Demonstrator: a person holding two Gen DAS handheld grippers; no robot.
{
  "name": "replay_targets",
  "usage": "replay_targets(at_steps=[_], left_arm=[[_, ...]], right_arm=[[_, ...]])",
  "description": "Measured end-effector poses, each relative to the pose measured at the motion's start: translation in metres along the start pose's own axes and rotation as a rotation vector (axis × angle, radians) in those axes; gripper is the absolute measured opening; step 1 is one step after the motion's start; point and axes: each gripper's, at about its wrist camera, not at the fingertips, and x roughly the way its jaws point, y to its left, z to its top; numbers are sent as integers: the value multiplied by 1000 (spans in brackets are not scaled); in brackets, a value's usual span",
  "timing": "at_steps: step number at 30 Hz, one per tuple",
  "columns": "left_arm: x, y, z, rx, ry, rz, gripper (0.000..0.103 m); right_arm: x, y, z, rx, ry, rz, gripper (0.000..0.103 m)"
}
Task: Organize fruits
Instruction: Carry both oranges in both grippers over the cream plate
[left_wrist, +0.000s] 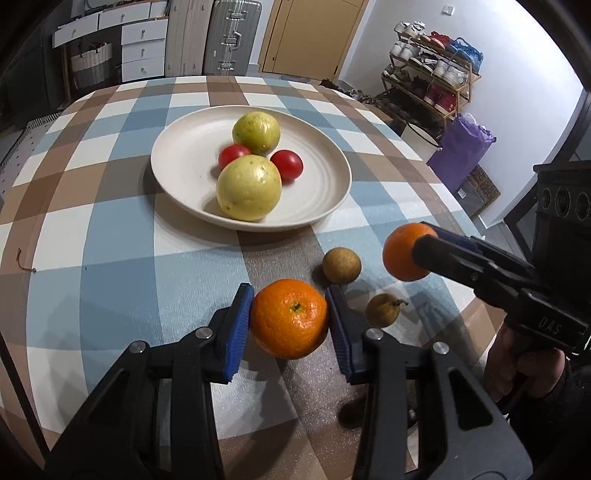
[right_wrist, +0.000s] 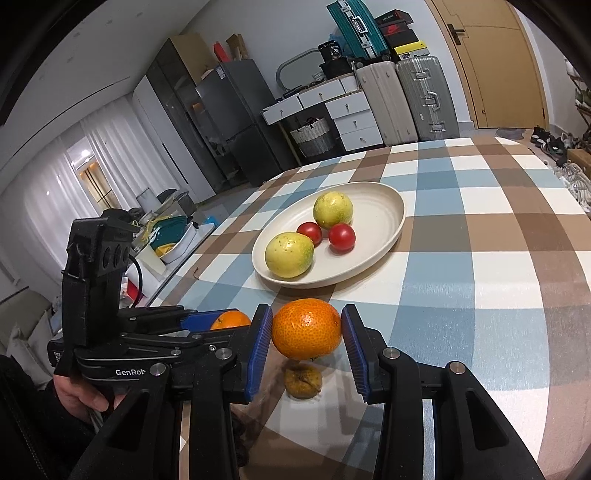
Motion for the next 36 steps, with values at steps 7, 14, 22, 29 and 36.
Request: replay_targets(at_steps=[7, 14, 22, 29, 36], left_arm=[[-7, 7, 12, -14, -23, 0, 37], [-13, 15, 28, -29, -43, 6, 37], [-16, 24, 54, -42, -69, 7, 37], [-17, 39, 79, -62, -84, 12, 37], [-8, 54, 99, -82, -79, 18, 37]], right_arm=[[5, -1, 7, -3, 1, 5, 39], [13, -2, 18, -3, 4, 17, 39], [22, -1, 35, -7, 9, 27, 39], [36, -1, 51, -7, 23, 37, 39], [50, -1, 64, -6, 37, 42, 39]])
